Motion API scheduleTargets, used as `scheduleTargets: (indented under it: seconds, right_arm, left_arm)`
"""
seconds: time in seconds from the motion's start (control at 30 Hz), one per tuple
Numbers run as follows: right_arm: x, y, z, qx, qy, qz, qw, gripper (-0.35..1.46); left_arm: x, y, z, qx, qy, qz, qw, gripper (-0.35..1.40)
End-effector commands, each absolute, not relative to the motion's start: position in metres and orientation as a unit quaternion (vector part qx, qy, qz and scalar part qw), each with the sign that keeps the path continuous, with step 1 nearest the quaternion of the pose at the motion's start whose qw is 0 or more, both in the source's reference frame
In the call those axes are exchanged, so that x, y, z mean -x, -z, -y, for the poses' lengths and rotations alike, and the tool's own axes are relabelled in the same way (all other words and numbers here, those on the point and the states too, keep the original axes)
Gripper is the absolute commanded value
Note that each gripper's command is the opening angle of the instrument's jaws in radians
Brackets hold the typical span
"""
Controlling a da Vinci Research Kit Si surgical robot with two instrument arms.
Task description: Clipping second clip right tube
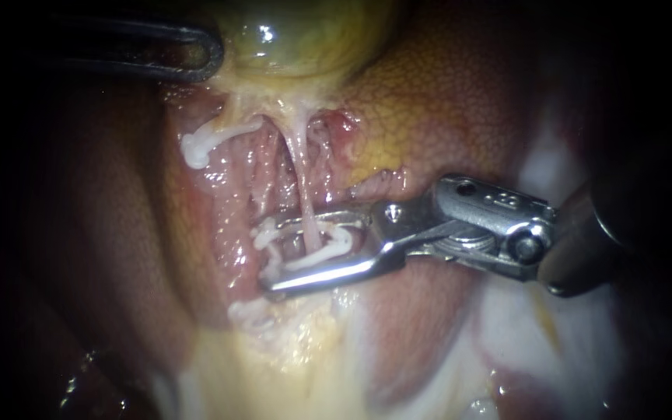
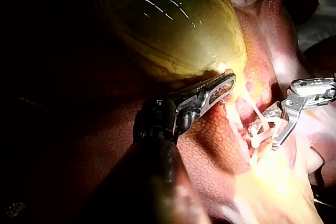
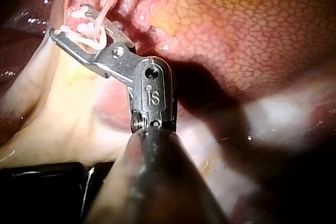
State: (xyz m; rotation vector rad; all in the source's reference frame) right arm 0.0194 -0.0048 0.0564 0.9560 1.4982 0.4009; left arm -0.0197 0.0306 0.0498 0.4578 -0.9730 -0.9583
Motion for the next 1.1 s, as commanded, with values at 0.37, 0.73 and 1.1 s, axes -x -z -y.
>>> scheduleTargets:
  seconds: [0.37, 0.73, 1.1]
  right_arm:
    - [-0.0193, -0.0551, 0.0039, -0.425, -0.172, -0.649, 0.607, 0.17]
    - [-0.0192, -0.0554, 0.0036, -0.443, -0.187, -0.638, 0.602, -0.35]
    - [-0.0192, -0.0557, 0.0037, -0.446, -0.198, -0.633, 0.601, -0.35]
  left_arm:
    - [0.0197, -0.0498, -0.0305, -0.209, 0.439, 0.445, 0.752, -0.35]
    - [0.0197, -0.0498, -0.0305, -0.211, 0.438, 0.446, 0.752, -0.35]
    - [0.0198, -0.0498, -0.0305, -0.211, 0.438, 0.446, 0.752, -0.35]
